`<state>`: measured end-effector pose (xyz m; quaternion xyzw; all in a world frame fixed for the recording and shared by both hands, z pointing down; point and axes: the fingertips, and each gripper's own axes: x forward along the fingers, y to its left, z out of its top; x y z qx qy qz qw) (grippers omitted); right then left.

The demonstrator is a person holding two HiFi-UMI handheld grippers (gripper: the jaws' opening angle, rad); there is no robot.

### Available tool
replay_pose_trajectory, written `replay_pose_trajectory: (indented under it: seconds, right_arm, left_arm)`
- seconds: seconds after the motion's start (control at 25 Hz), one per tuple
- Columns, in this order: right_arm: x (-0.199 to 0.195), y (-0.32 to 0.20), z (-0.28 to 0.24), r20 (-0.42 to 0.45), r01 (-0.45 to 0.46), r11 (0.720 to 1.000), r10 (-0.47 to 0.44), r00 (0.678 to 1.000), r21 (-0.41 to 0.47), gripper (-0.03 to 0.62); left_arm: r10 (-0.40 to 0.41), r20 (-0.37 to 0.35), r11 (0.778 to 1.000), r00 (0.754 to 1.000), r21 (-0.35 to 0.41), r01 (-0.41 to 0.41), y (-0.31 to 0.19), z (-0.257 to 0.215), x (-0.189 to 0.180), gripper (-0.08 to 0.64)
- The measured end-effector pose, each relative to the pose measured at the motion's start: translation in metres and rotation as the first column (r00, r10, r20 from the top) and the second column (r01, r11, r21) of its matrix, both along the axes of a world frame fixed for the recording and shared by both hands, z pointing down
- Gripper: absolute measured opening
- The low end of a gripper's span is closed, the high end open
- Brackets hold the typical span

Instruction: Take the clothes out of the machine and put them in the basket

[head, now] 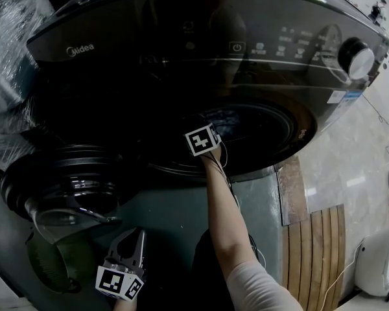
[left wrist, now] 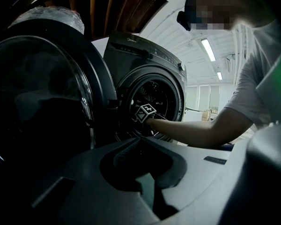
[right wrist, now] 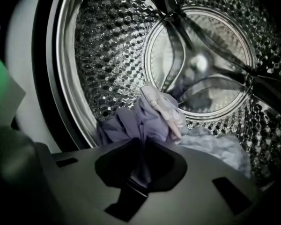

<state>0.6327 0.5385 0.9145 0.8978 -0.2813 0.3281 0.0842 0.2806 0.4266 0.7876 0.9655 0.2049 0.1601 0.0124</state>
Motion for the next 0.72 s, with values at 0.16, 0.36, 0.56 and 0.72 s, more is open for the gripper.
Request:
replay_pose_trajectory:
  seconds: [0.16, 0.36, 0.56, 0.72]
  right_arm:
    - [0.0, 0.003, -0.003, -0.022, -0.013, 1.0, 0.013, 1.0, -0.01, 0.052]
    - [-0.002, 0.001, -0.006, -0.022, -0.034, 0.999, 0.034, 0.999, 0.008, 0.052]
    - [0.0, 0.006, -0.016, -0.051, -0.056, 0.998, 0.058, 0.997, 0.037, 0.051]
    - [-0.006, 0.005, -0.025, -0.04, -0.076, 0.993, 0.079, 0.996, 0.086, 0.051]
  left_arm:
    - [0.0, -0.006, 1.0, 1.0, -0.009, 0.0, 0.002, -0.001, 0.002, 0.021]
    - [0.002, -0.008, 1.0, 1.0, -0.013, -0.002, 0.004, 0.001, 0.001, 0.021]
    - [0.007, -0.012, 1.0, 1.0, -0.026, -0.007, 0.004, 0.001, 0.002, 0.021]
    - [0.014, -0.023, 0.999, 1.0, -0.037, -0.015, 0.005, 0.0, 0.004, 0.021]
